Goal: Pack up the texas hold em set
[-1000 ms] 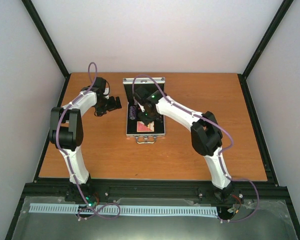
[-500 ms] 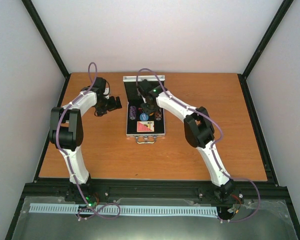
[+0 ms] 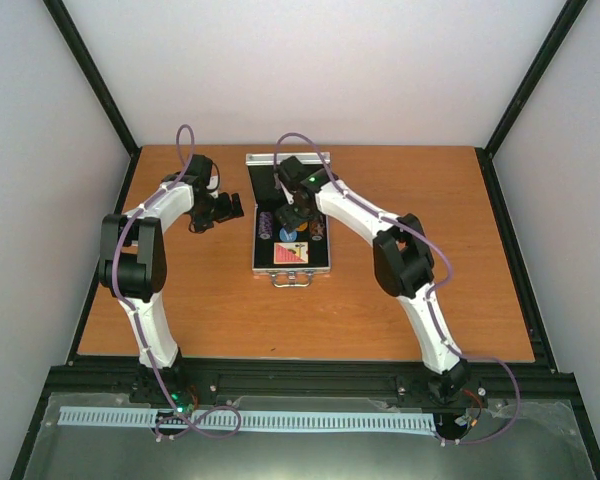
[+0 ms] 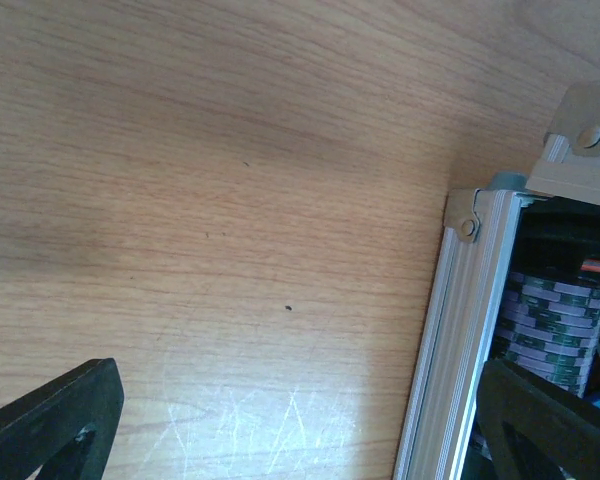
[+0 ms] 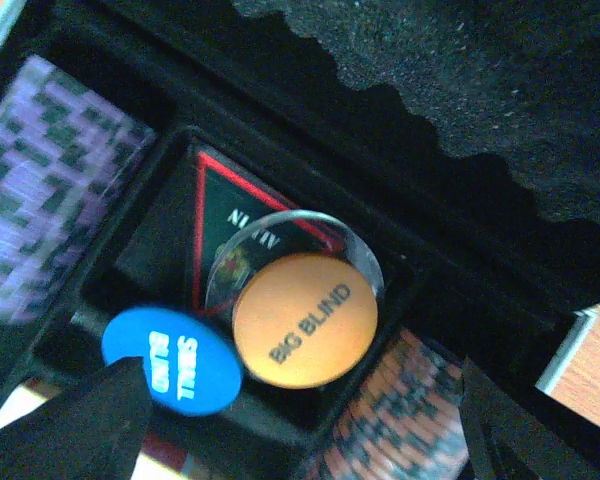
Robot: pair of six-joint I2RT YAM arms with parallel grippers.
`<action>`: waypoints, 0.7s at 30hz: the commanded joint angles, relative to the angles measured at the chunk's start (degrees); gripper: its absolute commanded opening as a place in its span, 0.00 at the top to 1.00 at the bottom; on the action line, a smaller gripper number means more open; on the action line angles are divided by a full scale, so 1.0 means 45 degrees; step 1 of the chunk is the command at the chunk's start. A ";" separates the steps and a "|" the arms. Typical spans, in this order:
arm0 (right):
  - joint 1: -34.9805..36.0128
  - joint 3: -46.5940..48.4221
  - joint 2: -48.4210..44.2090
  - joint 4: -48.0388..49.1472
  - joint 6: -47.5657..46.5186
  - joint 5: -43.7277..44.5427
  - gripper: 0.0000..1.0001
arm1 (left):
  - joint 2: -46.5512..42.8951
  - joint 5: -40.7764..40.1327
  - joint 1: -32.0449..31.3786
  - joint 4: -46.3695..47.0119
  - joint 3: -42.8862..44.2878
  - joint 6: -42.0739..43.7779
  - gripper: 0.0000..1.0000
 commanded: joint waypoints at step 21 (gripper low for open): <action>-0.0008 -0.4472 -0.7684 -0.0924 0.0285 0.0311 0.06 | -0.0199 -0.0051 0.0039 -0.0449 0.1117 -0.0399 0.00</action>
